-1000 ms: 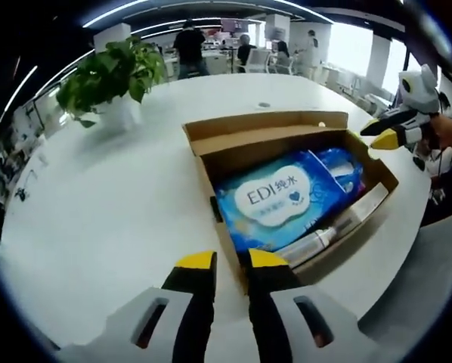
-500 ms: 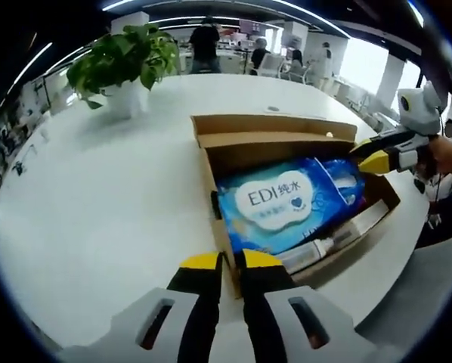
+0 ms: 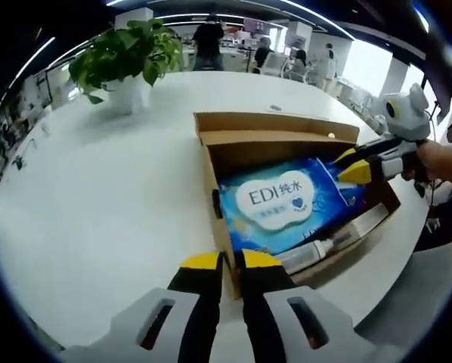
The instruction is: Operate the shoe box by opening the lid, removing the specified soft item, and placing it in the target area until the item is outside and the box remains undamaged.
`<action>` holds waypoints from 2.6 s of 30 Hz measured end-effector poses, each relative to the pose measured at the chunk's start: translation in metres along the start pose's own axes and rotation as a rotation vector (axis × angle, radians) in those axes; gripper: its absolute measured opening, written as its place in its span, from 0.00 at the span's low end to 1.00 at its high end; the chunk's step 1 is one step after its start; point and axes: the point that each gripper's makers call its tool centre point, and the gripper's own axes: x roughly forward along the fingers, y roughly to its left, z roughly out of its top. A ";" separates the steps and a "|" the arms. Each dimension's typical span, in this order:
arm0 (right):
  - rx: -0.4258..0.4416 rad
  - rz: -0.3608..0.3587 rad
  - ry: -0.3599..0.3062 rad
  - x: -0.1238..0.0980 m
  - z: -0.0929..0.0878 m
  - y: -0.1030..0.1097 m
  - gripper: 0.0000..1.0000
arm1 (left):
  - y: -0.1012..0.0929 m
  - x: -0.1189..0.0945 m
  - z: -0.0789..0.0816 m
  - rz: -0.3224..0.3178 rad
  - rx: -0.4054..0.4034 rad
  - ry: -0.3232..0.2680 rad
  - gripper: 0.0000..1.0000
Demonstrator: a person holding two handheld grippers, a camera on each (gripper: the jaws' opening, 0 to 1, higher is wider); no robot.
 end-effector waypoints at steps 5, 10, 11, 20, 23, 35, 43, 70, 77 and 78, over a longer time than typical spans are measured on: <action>0.026 0.016 0.016 0.012 -0.002 0.002 0.24 | 0.000 0.000 0.000 0.002 0.001 0.003 0.06; 0.090 0.045 0.029 0.022 -0.005 0.007 0.22 | 0.000 0.001 0.001 0.003 -0.003 0.002 0.06; 0.103 0.050 0.027 0.024 -0.005 0.008 0.22 | 0.000 0.001 0.001 0.003 -0.003 0.002 0.06; 0.169 0.044 0.051 0.032 -0.011 0.010 0.10 | 0.000 0.001 0.001 0.010 0.004 0.006 0.06; 0.150 0.023 0.053 0.029 -0.011 0.006 0.02 | 0.000 0.001 0.001 0.008 -0.002 0.006 0.06; 0.195 0.008 0.009 0.012 -0.007 0.002 0.00 | 0.001 0.002 0.001 0.010 0.001 0.009 0.06; 0.200 -0.010 -0.004 -0.003 -0.013 -0.004 0.00 | 0.000 0.002 0.001 0.010 0.015 0.030 0.07; 0.142 -0.025 0.025 -0.008 -0.024 -0.013 0.00 | -0.032 0.024 0.024 -0.071 0.228 0.086 0.18; 0.147 -0.020 0.025 -0.007 -0.025 -0.014 0.00 | -0.038 0.049 0.012 -0.086 0.285 0.193 0.21; 0.148 -0.020 0.025 -0.007 -0.024 -0.014 0.00 | -0.038 0.050 0.011 -0.087 0.287 0.198 0.22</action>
